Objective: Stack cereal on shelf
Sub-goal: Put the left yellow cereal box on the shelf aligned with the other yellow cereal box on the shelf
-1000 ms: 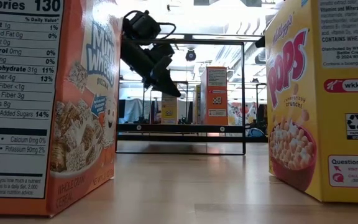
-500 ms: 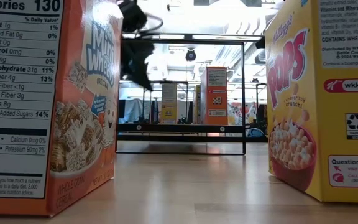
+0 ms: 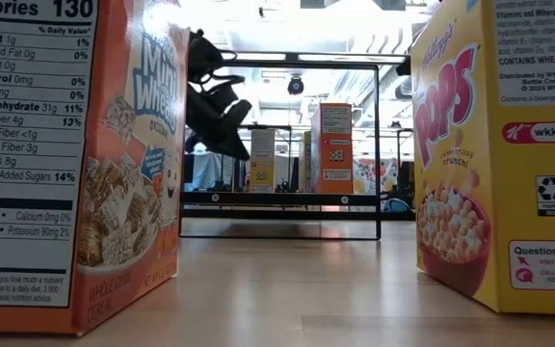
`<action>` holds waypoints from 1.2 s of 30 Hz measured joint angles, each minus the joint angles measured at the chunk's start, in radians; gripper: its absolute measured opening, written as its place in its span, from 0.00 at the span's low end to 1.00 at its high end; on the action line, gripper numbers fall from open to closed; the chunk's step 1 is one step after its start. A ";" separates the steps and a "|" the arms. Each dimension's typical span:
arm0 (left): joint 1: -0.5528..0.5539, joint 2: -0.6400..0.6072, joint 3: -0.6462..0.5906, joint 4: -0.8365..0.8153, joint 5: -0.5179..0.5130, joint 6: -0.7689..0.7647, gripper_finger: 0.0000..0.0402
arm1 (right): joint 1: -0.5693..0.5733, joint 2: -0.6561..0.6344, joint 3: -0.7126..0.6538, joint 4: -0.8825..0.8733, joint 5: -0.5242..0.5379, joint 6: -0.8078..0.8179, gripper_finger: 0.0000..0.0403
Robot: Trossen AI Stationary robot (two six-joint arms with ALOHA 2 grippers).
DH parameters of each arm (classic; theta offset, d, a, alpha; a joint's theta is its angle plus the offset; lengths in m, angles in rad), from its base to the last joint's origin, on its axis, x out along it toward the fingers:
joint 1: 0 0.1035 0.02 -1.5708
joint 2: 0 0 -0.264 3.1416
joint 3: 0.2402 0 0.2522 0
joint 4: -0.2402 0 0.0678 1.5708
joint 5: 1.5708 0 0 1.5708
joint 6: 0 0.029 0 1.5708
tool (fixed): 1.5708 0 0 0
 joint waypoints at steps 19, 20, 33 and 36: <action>0.003 0.063 0.000 0.080 0.043 -0.057 0.00 | 0.000 0.000 0.000 -0.001 0.001 0.000 0.00; 0.005 0.045 0.001 0.067 0.043 -0.048 0.00 | 0.000 0.000 0.000 -0.002 0.001 0.000 0.00; -0.017 -0.021 0.001 -0.066 0.085 -0.046 0.00 | 0.000 0.000 0.000 -0.008 0.001 0.000 0.00; -0.021 -0.021 0.001 -0.043 0.082 -0.046 0.00 | 0.000 0.000 0.000 -0.008 0.001 0.000 0.00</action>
